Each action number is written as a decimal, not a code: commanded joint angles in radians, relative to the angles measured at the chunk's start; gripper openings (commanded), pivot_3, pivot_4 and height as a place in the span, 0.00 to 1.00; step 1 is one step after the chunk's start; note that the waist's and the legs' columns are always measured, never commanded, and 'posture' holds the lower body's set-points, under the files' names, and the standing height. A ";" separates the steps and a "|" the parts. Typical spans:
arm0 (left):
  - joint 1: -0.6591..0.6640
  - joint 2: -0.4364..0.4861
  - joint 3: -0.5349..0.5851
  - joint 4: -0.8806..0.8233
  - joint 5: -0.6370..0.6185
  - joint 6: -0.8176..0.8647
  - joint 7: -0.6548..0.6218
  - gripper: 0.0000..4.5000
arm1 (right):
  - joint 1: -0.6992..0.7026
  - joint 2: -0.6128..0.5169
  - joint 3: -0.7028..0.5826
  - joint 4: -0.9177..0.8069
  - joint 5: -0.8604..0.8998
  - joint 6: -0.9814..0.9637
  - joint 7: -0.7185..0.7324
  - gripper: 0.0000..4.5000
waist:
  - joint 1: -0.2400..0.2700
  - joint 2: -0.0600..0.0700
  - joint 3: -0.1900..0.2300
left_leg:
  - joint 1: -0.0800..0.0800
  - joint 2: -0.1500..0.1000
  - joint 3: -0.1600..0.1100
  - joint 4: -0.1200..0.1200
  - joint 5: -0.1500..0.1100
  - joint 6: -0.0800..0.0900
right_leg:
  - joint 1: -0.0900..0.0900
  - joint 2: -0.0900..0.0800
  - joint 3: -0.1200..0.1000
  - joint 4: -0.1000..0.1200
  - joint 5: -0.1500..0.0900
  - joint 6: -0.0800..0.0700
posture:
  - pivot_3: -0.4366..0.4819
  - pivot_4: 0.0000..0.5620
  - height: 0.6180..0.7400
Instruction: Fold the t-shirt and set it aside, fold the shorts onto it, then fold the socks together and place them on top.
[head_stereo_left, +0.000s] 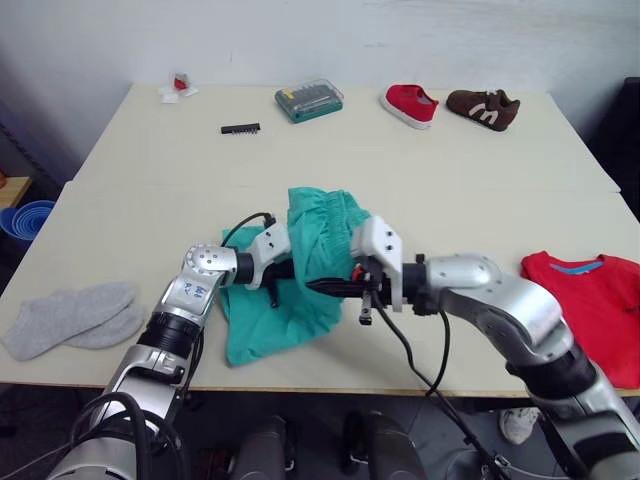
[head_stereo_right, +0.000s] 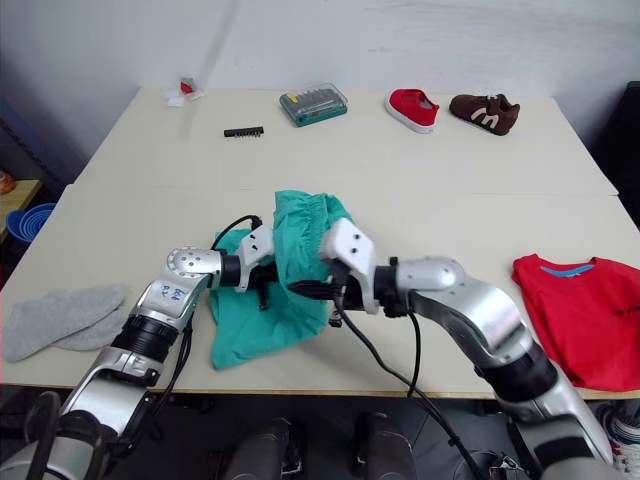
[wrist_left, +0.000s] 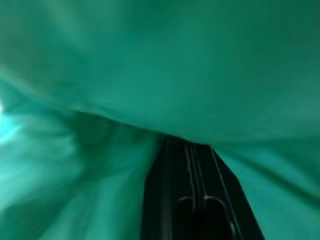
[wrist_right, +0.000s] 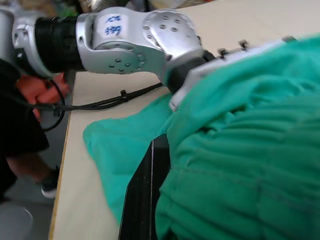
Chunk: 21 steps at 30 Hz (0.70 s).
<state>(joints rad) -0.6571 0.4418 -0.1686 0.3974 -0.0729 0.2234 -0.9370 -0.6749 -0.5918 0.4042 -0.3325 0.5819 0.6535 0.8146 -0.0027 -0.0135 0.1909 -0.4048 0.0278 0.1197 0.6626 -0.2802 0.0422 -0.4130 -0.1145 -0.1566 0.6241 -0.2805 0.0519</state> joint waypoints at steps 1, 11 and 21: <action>0.060 0.064 0.119 -0.214 -0.116 0.195 0.006 0.00 | -0.053 0.035 0.063 0.071 -0.116 -0.104 0.092 0.01 | -0.006 0.000 0.001 | -0.001 0.000 0.000 0.000 0.000 0.000 | -0.001 0.000 0.000 0.001 0.000 0.000 | 0.48 0.27 1.00; 0.379 0.343 0.501 -0.611 -0.363 0.521 0.021 0.00 | -0.093 0.182 0.152 0.262 -0.299 -0.273 0.231 0.11 | -0.025 0.001 0.006 | 0.000 0.000 0.001 -0.002 0.002 -0.008 | 0.000 0.000 0.000 -0.002 -0.001 0.000 | 0.48 0.27 1.00; 0.308 0.365 0.499 -0.573 -0.366 0.475 0.097 0.00 | -0.125 0.294 0.085 0.249 -0.223 -0.230 0.359 0.77 | -0.014 0.001 0.008 | -0.001 0.000 -0.001 -0.002 0.000 -0.015 | -0.001 0.000 0.000 0.000 -0.001 0.000 | 0.48 0.27 1.00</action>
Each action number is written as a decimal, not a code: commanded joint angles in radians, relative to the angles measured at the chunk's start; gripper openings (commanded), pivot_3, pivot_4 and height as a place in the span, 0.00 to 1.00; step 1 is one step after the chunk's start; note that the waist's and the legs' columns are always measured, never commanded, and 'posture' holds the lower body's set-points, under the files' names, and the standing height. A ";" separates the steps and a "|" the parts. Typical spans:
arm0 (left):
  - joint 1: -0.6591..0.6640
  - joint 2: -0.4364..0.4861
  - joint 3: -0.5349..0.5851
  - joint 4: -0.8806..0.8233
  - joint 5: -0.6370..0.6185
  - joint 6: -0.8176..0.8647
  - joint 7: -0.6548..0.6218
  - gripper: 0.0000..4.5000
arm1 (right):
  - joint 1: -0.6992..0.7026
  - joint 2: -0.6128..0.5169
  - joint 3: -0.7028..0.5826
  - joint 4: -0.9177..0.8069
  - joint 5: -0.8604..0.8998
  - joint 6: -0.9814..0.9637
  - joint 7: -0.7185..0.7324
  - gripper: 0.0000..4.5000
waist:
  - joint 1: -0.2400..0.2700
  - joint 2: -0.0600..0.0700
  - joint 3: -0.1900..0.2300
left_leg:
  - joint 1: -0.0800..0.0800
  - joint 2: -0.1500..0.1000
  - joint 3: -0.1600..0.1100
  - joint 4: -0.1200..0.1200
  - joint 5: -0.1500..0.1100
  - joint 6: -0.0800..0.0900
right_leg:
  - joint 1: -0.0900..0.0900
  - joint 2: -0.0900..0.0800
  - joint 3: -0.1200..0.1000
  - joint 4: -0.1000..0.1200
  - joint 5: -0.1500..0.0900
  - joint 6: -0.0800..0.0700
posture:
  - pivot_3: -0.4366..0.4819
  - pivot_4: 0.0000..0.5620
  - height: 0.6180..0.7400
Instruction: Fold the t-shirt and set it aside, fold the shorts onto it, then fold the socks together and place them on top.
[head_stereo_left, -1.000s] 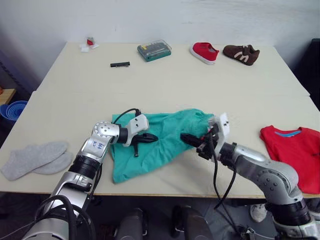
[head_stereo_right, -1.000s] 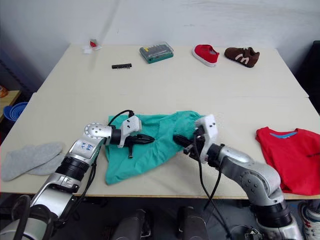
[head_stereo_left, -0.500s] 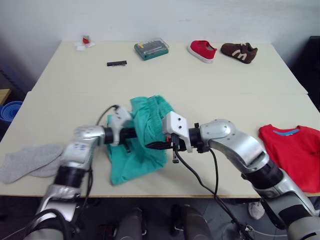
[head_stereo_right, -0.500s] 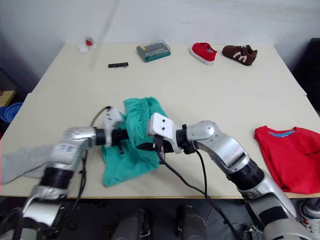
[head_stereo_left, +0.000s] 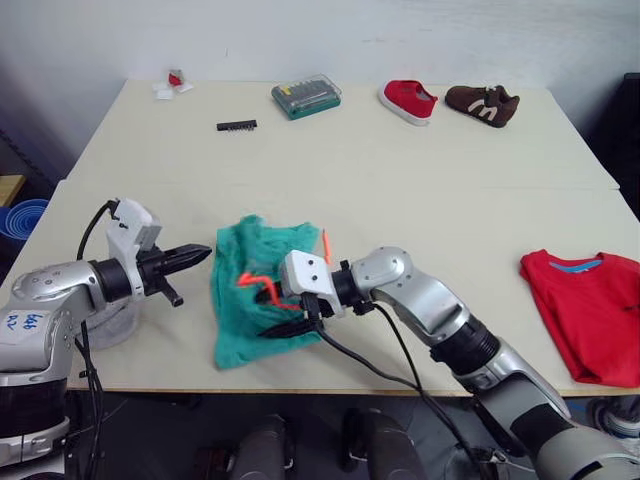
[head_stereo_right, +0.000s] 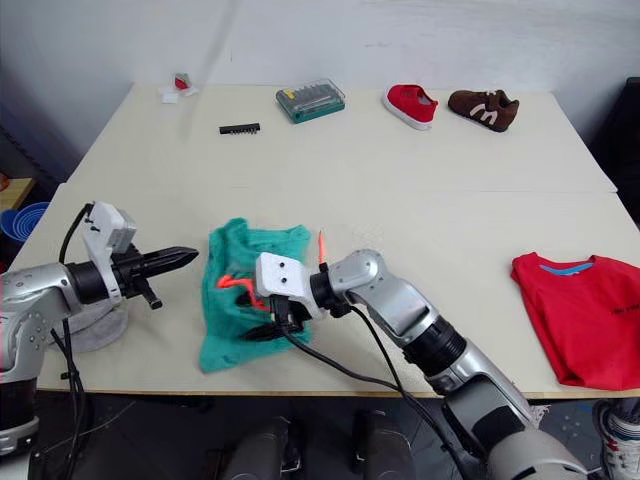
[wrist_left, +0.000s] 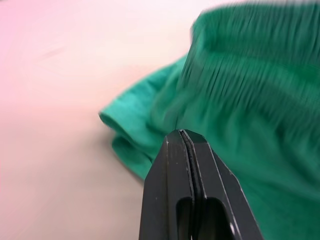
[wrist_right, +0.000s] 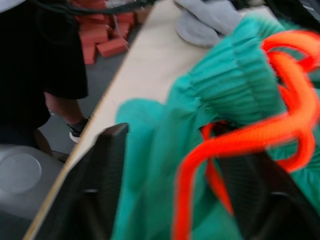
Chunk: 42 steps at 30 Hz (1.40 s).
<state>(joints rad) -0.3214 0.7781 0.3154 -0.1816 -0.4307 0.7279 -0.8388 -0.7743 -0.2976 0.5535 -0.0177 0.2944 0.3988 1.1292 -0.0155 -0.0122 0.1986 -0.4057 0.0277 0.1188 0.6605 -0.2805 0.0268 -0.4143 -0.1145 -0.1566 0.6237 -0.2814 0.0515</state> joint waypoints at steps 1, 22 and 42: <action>-0.046 0.040 0.011 0.023 -0.008 -0.038 -0.011 0.00 | -0.032 -0.014 -0.088 -0.083 0.087 0.044 0.061 0.77 | -0.002 0.000 0.000 | 0.000 0.000 0.000 0.000 0.000 0.000 | 0.000 0.000 0.000 0.000 0.000 0.000 | 0.48 0.27 1.00; -0.135 0.180 -0.385 0.029 0.053 -0.170 -0.304 0.00 | 0.037 0.012 -0.144 -0.017 0.007 0.051 -0.114 0.01 | -0.020 0.000 0.001 | 0.000 0.001 0.011 -0.012 0.007 0.000 | -0.009 0.005 0.006 0.002 -0.001 -0.002 | 0.48 0.27 1.00; -0.061 0.023 -0.300 0.154 0.104 -0.296 -0.139 0.00 | 0.028 -0.032 -0.179 0.058 -0.004 0.033 0.017 0.01 | -0.020 -0.003 0.000 | 0.003 0.001 0.017 -0.010 0.010 0.002 | -0.015 0.002 0.015 0.011 0.000 -0.003 | 0.48 0.27 1.00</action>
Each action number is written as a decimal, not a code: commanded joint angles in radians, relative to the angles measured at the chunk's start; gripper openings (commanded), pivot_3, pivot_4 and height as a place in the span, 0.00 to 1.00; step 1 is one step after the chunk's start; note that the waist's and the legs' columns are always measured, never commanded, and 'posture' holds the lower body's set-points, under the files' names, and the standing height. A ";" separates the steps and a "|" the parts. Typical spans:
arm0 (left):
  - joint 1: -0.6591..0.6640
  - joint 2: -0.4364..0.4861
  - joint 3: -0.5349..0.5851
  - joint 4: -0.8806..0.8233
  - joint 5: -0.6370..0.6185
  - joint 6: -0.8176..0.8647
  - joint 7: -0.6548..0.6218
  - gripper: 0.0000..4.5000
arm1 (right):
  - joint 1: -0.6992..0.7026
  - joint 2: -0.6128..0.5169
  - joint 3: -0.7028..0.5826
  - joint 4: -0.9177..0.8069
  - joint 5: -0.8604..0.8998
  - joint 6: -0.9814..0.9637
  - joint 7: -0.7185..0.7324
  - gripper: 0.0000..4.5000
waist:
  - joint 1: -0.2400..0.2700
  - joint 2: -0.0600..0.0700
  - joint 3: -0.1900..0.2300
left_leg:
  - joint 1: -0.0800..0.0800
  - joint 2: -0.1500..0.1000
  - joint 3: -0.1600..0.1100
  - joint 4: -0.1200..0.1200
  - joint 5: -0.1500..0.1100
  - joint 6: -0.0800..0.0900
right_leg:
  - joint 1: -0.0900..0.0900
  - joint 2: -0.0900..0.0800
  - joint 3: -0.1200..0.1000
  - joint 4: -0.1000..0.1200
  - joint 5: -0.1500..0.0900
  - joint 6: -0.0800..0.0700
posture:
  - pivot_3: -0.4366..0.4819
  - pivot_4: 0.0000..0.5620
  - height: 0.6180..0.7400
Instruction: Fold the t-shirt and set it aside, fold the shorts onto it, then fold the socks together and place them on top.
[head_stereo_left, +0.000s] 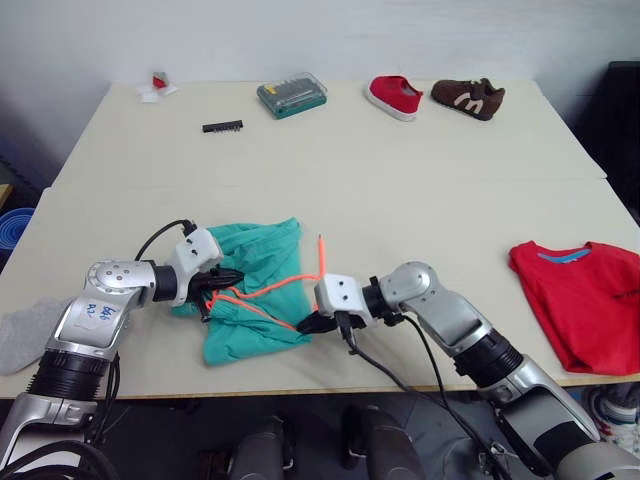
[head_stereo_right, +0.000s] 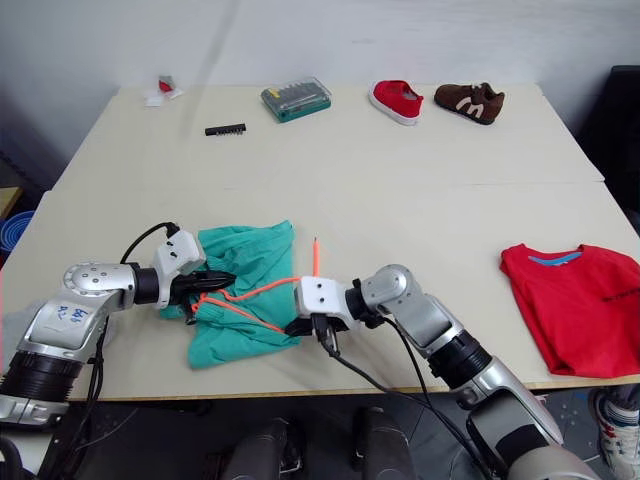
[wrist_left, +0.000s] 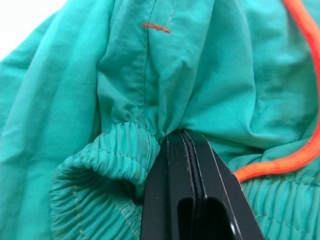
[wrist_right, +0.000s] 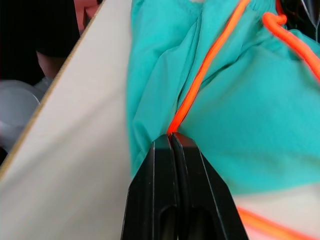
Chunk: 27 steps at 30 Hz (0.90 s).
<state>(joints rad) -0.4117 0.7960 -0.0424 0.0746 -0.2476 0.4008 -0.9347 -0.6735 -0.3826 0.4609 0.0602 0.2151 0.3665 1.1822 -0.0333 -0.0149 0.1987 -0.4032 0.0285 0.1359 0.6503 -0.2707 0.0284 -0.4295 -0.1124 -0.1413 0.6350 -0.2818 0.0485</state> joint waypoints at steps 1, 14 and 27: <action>0.047 0.008 0.072 -0.139 -0.106 0.056 -0.054 0.00 | -0.104 0.080 -0.107 0.018 0.074 0.070 -0.063 0.01 | -0.006 0.000 0.000 | 0.000 0.000 0.000 0.000 0.000 -0.001 | -0.001 0.000 0.000 0.001 0.000 0.000 | 0.48 0.27 1.00; 0.035 -0.064 -0.022 -0.071 0.015 -0.045 -0.022 0.00 | -0.379 0.297 -0.186 0.752 -0.196 -0.284 -0.503 0.01 | 0.001 0.000 0.000 | -0.001 -0.001 0.004 -0.001 0.001 0.000 | -0.002 -0.001 0.003 0.003 0.000 -0.001 | 0.48 0.27 1.00; 0.019 -0.103 0.140 -0.081 -0.171 -0.013 -0.051 0.08 | -0.224 0.103 -0.348 0.277 0.160 0.496 -0.221 0.14 | -0.003 0.000 0.000 | -0.001 0.000 0.004 -0.001 0.001 0.001 | -0.002 0.000 0.004 0.003 0.000 -0.001 | 0.48 0.27 1.00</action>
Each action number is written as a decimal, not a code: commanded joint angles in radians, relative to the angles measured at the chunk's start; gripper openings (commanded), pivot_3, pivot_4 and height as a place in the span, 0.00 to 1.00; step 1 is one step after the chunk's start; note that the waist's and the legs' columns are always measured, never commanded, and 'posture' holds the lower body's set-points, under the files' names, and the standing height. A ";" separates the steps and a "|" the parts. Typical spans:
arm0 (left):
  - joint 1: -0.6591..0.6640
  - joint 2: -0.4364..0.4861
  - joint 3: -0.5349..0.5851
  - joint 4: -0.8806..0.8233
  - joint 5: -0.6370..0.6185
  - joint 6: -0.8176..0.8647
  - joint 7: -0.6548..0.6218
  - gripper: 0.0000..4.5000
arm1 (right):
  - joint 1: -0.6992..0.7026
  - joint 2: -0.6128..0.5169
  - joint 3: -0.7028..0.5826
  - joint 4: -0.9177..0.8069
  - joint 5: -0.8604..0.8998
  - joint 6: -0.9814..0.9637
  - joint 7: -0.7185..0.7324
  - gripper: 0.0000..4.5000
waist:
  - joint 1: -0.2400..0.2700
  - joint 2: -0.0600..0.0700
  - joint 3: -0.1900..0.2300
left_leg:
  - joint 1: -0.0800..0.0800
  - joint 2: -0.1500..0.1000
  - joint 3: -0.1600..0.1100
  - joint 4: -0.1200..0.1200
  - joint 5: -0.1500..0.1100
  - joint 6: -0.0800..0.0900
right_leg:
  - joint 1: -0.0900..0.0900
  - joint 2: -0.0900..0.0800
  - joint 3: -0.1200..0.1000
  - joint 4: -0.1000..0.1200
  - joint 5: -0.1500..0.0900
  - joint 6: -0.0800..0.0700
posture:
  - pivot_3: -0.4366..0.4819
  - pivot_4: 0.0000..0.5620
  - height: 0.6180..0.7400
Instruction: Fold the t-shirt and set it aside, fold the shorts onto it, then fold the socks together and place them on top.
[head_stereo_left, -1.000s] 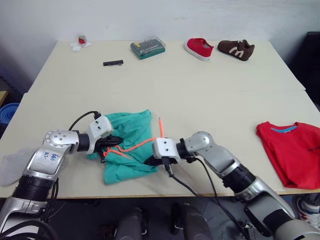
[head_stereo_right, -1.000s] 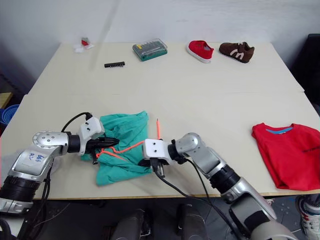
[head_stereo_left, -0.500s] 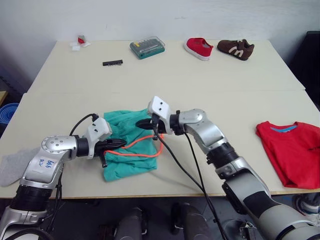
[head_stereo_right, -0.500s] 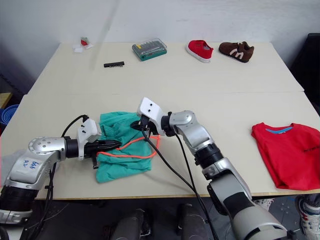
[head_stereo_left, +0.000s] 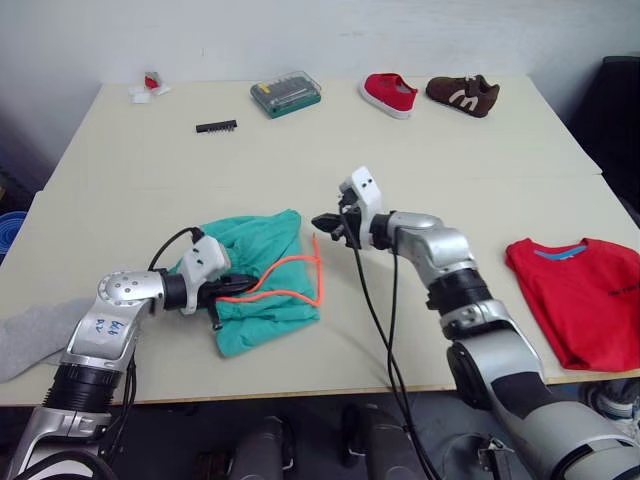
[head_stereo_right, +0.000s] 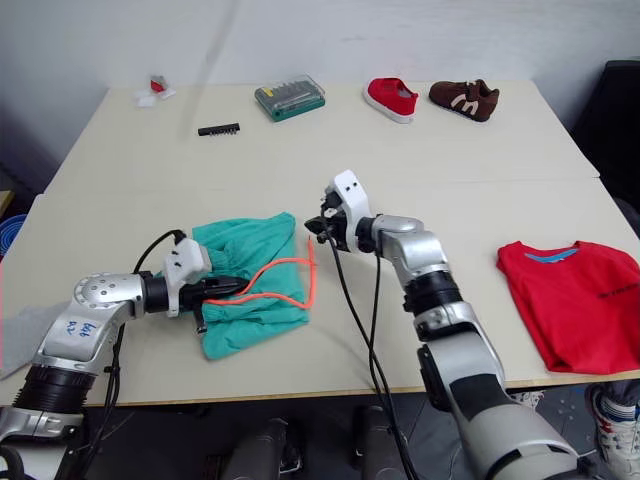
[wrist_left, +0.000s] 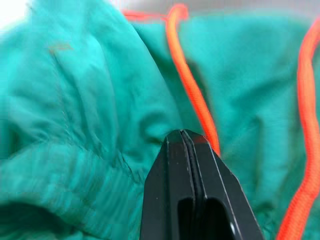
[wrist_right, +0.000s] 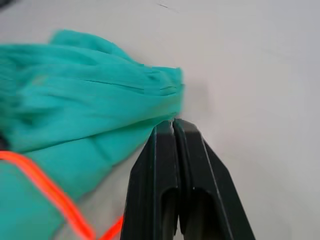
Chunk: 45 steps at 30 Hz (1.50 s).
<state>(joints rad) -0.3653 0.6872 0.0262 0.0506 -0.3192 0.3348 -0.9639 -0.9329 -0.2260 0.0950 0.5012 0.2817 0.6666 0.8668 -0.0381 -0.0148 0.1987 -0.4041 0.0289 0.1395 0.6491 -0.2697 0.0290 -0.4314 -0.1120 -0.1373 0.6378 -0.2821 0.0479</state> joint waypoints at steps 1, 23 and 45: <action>-0.028 0.009 0.075 -0.066 -0.110 0.063 -0.030 0.13 | 0.051 -0.072 0.026 -0.201 0.112 0.244 0.112 0.21 | 0.003 0.000 0.000 | 0.000 0.000 0.000 0.000 0.000 0.000 | 0.000 0.000 0.000 0.000 0.000 0.000 | 0.48 0.27 1.00; 0.057 0.232 0.257 -0.253 -0.272 0.303 -0.093 1.00 | -0.031 0.198 0.092 0.060 0.147 0.414 0.088 1.00 | -0.025 0.000 0.000 | 0.002 0.001 0.004 -0.003 -0.001 -0.003 | -0.004 0.002 0.004 0.001 0.000 -0.001 | 0.48 0.27 1.00; -0.082 0.113 0.219 -0.330 -0.522 0.442 -0.081 1.00 | 0.014 -0.036 -0.267 -0.380 0.309 0.725 -0.153 0.01 | 0.001 -0.001 0.000 | -0.004 -0.001 0.006 -0.001 -0.002 -0.001 | -0.010 0.000 0.008 0.002 0.000 0.000 | 0.48 0.27 1.00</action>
<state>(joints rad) -0.4218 0.8086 0.2443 -0.2401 -0.7971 0.7732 -1.0524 -0.9104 -0.2160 -0.0986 0.2616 0.5199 1.3056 0.7156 -0.0376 -0.0157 0.1983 -0.4078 0.0283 0.1459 0.6479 -0.2713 0.0277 -0.4411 -0.1115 -0.1299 0.6403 -0.2823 0.0475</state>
